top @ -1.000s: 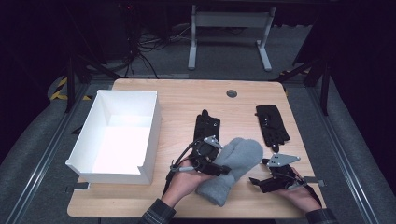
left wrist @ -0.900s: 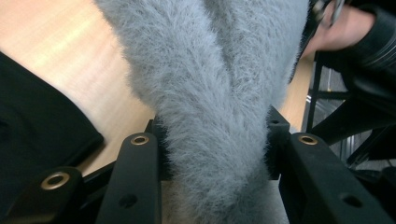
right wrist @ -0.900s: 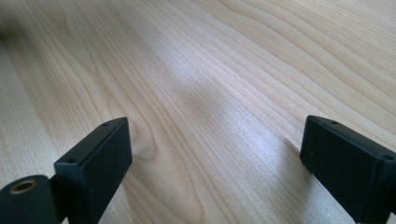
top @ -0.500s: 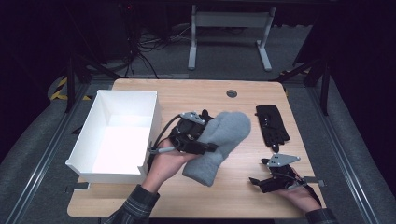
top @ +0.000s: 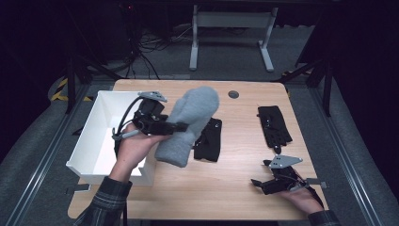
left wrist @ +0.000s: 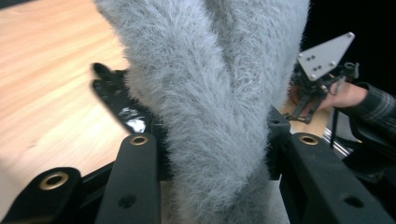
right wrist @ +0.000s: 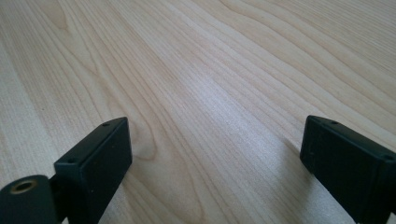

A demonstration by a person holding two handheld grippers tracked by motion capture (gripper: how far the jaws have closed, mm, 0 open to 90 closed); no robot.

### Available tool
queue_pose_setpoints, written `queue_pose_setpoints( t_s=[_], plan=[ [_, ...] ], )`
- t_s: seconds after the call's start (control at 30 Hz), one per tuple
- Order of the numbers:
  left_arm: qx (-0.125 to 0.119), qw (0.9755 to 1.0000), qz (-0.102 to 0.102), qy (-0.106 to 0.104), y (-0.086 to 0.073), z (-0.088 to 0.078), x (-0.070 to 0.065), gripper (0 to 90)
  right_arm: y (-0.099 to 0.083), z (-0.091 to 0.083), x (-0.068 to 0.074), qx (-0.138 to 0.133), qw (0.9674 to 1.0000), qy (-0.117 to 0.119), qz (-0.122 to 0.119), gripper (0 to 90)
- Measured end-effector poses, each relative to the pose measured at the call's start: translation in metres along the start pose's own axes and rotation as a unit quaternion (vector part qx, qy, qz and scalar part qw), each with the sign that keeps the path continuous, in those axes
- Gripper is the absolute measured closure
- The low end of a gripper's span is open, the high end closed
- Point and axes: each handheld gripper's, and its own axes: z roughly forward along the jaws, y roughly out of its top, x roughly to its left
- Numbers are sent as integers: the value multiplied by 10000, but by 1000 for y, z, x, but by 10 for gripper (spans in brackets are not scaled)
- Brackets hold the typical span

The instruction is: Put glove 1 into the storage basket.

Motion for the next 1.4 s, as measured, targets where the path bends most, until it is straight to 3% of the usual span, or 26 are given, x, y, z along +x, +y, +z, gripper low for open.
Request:
queue_pose_setpoints(
  t_s=[0.2,0.37,0.6,0.77,1.03,1.23,1.3,1.4],
  plan=[
    [-134,9993,-224,273,-8,-27,17,614,0,0,0,2,10000,1,0,93],
    [-277,9972,-519,458,-21,-53,36,614,0,0,0,1,10000,0,-1,93],
    [-456,9925,-922,656,-44,-79,60,615,0,0,0,1,10000,-1,-1,93],
    [-347,9887,-1129,924,-60,-87,76,616,0,0,0,1,10000,-4,2,94],
    [39,9830,-1447,1127,-92,-68,106,615,0,0,0,-1,10000,-11,13,93],
    [402,9767,-1667,1286,-110,-42,126,613,0,0,0,0,10000,-16,12,93],
    [470,9762,-1677,1291,-113,-38,129,610,0,0,0,-1,10000,-16,12,94],
    [735,9733,-1730,1315,-121,-22,139,605,0,0,0,0,10000,-16,12,93]
  ],
)
